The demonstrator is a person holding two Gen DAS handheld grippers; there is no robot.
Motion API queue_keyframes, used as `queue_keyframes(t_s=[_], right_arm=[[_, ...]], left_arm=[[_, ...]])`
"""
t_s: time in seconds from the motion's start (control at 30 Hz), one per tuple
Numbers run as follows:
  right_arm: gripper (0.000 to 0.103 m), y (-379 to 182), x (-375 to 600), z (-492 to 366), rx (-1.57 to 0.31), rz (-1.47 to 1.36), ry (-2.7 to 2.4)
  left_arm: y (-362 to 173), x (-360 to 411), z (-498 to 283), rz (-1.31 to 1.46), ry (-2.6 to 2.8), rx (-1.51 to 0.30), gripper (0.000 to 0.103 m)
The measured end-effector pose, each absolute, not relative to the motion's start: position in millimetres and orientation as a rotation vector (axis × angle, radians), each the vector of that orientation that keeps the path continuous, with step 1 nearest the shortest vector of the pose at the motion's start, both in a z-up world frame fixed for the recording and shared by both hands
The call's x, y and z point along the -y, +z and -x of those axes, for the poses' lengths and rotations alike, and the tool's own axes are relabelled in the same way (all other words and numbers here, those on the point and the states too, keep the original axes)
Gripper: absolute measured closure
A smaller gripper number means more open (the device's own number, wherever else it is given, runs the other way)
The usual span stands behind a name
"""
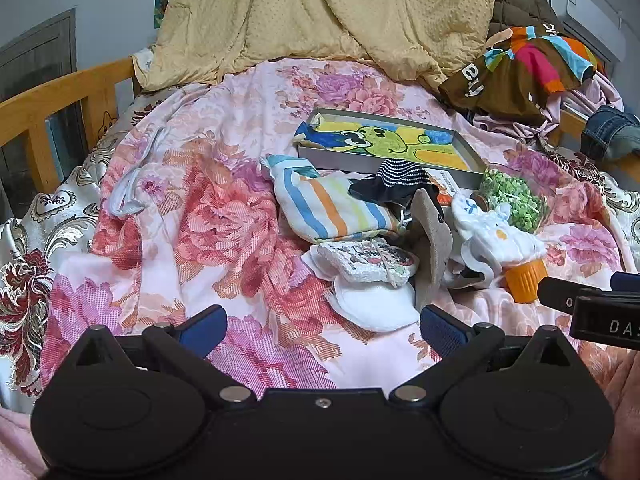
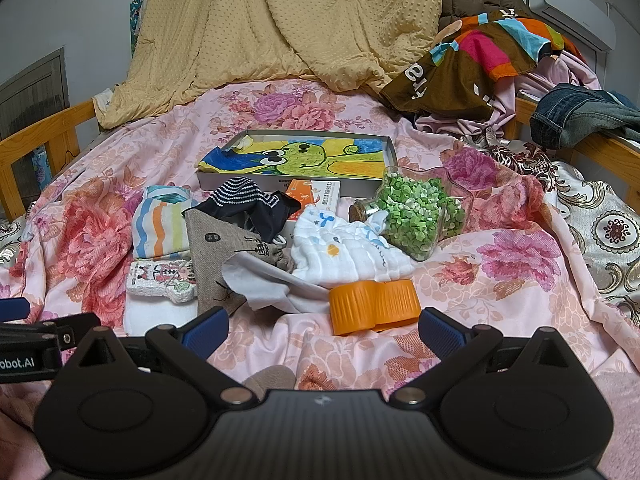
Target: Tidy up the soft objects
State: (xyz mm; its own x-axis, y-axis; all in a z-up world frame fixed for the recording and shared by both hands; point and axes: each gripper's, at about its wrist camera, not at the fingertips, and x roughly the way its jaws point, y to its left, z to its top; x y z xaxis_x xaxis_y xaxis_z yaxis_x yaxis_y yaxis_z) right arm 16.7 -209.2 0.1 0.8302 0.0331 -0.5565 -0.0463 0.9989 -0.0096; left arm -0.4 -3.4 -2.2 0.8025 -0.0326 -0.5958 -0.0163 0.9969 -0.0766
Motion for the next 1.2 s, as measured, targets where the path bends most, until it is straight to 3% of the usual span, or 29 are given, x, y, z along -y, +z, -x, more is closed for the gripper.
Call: queue_keyframes(t_s=[0.5, 0.87, 1.13, 1.2], right_arm=[[0.000, 1, 207, -21, -0.607, 0.016, 0.085], [0.001, -4, 201, -59, -0.643, 0.058, 0.215], [0.007, -9, 201, -89, -0.644, 0.061, 0.324], [0.007, -9, 202, -96, -0.628, 0.045, 0.357]], left_arm=[[-11, 2, -2, 0.071, 0.002, -0.666, 0.001], [-12, -10, -41, 0.077, -0.015, -0.734, 0.001], [-17, -10, -76, 0.042, -0.125, -0.772, 0.001], [-16, -14, -82, 0.083, -0.142, -0.770, 0.004]])
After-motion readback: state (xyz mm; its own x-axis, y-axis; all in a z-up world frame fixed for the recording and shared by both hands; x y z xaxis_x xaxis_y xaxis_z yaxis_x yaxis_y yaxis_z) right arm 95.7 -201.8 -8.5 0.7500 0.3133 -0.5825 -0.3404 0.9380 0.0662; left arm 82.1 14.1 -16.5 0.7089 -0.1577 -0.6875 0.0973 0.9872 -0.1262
